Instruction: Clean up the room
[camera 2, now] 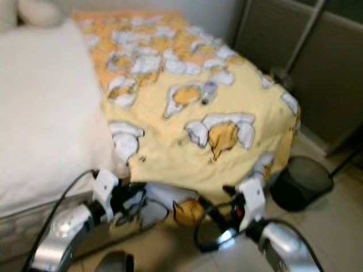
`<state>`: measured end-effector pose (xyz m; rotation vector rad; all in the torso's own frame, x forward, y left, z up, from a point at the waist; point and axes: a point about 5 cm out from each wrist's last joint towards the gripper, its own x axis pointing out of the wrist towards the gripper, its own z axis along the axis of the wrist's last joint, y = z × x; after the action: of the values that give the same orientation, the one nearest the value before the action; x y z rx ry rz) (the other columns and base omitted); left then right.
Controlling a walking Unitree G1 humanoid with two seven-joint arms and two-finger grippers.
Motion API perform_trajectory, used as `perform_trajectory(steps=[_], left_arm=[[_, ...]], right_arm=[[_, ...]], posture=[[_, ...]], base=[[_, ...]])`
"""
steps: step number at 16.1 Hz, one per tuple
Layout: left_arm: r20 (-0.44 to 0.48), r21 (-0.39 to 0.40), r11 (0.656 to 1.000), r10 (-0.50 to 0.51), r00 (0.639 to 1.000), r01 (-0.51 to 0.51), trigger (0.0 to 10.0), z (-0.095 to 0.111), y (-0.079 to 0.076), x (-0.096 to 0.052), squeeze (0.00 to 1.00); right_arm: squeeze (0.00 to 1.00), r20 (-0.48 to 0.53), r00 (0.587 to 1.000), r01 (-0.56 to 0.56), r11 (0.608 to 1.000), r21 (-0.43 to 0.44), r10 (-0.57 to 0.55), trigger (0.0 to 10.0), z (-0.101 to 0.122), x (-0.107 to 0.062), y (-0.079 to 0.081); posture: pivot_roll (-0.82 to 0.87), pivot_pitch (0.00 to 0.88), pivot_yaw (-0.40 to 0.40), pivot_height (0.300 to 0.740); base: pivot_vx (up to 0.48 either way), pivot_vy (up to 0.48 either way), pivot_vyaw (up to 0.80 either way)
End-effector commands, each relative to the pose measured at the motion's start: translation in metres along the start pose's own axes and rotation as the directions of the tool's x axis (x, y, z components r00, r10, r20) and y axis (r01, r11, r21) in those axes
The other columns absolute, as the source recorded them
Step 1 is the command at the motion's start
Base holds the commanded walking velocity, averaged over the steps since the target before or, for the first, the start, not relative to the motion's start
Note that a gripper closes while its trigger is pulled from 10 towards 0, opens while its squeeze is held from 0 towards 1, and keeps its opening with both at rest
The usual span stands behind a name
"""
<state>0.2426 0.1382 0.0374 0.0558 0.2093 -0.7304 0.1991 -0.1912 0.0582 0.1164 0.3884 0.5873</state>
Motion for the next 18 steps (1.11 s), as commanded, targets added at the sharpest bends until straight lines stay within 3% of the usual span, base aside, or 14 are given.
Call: perform_trajectory(steps=[1, 4, 8, 13, 14, 15, 18], left_arm=[[0.037, 0.075, 0.997, -0.024, 0.999, 0.021, 9.8, 0.015, -0.004, 0.012, 0.00], [0.026, 0.136, 0.988, -0.076, 0.997, 0.072, 10.0, 0.016, -0.011, 0.017, 0.00], [-0.082, 0.080, 0.976, -0.197, 0.977, 0.204, 10.0, -0.006, -0.027, 0.011, 0.00], [-0.138, 0.045, 0.990, -0.127, 0.982, 0.134, 10.0, -0.021, -0.021, 0.007, 0.00], [-0.119, 0.011, 0.992, -0.120, 0.986, 0.122, 10.0, -0.019, -0.021, 0.009, 0.36], [-0.101, -0.004, 0.994, -0.110, 0.989, 0.111, 10.0, -0.017, -0.020, 0.009, 1.00], [-0.096, -0.018, 0.994, -0.112, 0.989, 0.111, 10.0, -0.018, -0.021, 0.010, 1.00]], right_arm=[[0.00, 0.018, 1.000, 0.018, 0.999, -0.030, -0.018, 10.0, 0.008, -0.003, -0.005], [0.00, 0.020, 1.000, 0.015, 0.999, -0.032, -0.014, 10.0, 0.008, -0.003, -0.004], [0.00, 0.018, 1.000, 0.013, 0.999, -0.045, -0.012, 10.0, 0.008, -0.010, -0.003], [0.00, 0.000, 1.000, 0.010, 0.999, -0.046, -0.010, 10.0, 0.004, -0.011, 0.000], [0.00, -0.002, 1.000, 0.008, 0.999, -0.048, -0.008, 10.0, 0.004, -0.011, 0.000], [0.00, -0.002, 1.000, 0.006, 0.999, -0.048, -0.006, 10.0, 0.004, -0.010, 0.000], [0.00, 0.000, 1.000, 0.002, 0.999, -0.045, -0.002, 10.0, 0.005, -0.008, 0.002]], posture=[[-0.08, 0.021, -0.048, 0.723], [-0.09, 0.018, -0.044, 0.723], [-0.10, 0.007, -0.032, 0.723], [-0.10, 0.007, -0.040, 0.723], [-0.10, 0.007, -0.040, 0.723], [-0.10, 0.009, -0.043, 0.723], [-0.11, 0.012, -0.043, 0.723]], base=[[0.000, 0.000, 0.00], [0.000, 0.000, 0.00], [0.000, 0.000, 0.00], [0.000, 0.000, 0.00], [0.000, 0.000, 0.00], [0.000, 0.000, 0.00], [0.000, 0.000, 0.00]])
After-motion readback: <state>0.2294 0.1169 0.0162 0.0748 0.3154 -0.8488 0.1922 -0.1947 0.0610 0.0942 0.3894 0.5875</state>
